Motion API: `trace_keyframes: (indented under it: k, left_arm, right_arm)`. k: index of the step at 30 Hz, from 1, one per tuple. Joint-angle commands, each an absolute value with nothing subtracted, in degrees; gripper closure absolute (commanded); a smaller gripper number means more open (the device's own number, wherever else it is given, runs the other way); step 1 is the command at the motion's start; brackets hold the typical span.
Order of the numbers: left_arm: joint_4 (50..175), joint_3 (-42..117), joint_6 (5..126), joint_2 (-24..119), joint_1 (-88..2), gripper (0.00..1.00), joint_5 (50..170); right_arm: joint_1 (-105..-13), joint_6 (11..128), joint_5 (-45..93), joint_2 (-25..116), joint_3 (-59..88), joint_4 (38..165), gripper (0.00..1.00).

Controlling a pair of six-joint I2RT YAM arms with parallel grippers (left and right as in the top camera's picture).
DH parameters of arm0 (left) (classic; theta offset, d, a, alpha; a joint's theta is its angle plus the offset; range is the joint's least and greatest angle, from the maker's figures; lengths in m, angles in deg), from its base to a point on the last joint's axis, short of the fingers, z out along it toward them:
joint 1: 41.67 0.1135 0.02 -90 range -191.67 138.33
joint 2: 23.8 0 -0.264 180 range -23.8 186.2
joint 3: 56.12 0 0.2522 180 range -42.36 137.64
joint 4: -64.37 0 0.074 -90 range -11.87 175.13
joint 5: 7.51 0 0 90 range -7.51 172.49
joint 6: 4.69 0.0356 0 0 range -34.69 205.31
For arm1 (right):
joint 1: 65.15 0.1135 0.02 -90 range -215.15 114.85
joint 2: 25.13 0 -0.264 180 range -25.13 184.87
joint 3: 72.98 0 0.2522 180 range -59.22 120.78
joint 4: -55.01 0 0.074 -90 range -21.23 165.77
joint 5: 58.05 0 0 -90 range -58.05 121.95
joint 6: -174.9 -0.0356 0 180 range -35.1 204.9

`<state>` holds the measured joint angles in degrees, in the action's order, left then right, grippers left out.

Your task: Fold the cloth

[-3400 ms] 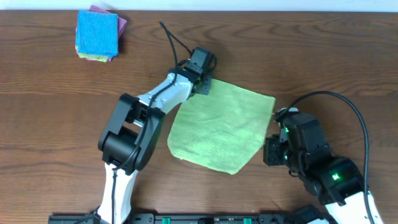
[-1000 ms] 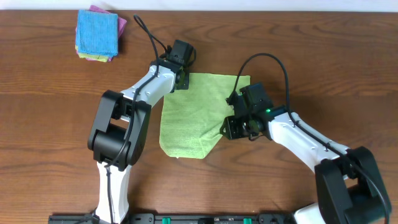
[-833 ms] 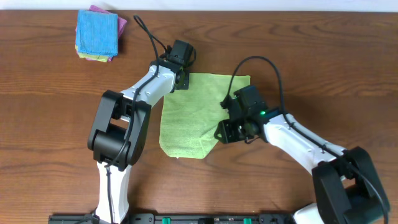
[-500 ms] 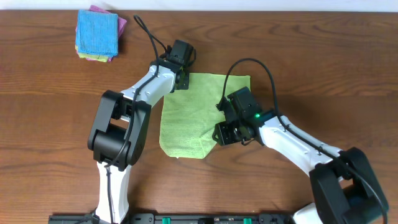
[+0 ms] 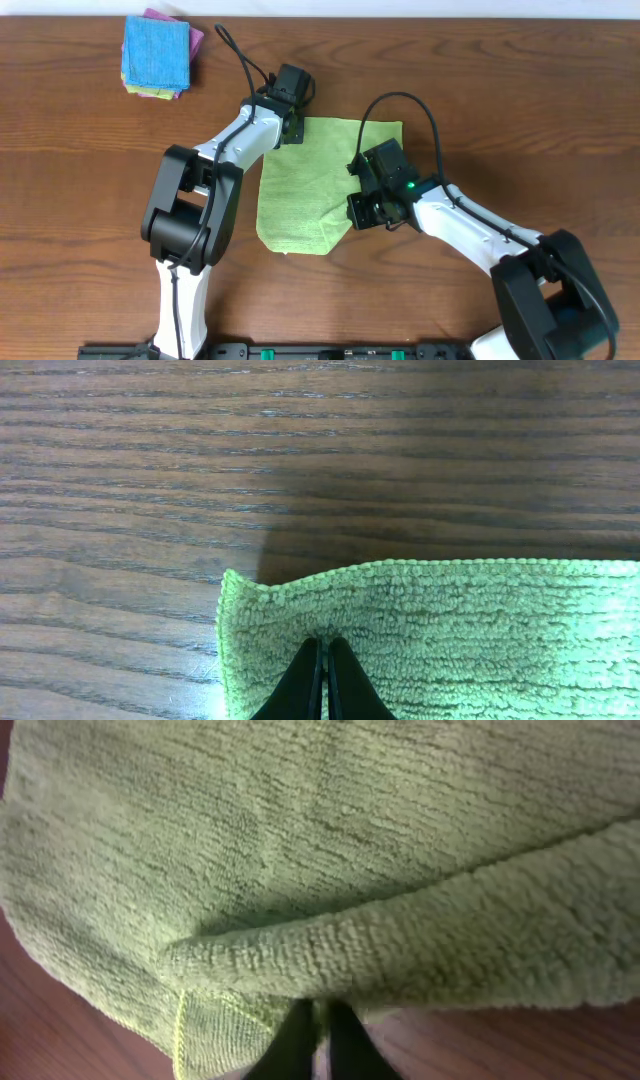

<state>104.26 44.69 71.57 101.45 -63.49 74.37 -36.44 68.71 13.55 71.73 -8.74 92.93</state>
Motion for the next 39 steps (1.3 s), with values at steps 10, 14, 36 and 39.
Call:
trace_keyframes:
  k: [10,14,36,39]
  left_arm:
    - [106.6,42.2,70.3,104.3,-62.6,0.94,74.6]
    - [106.7,42.2,69.8,104.3,-62.6,0.94,74.6]
    - [106.7,42.2,69.8,104.3,-62.6,0.94,74.7]
    - [106.7,42.2,69.8,104.3,-62.6,0.94,74.6]
  right_arm:
    - [-35.8,69.3,13.1,72.3,-7.9,96.0,0.8]
    - [-35.8,70.0,13.1,72.3,-7.9,96.1,0.74]
    - [-33.6,70.0,15.7,72.5,-7.9,94.0,0.7]
    - [-33.6,70.0,15.7,72.5,-8.0,93.2,0.69]
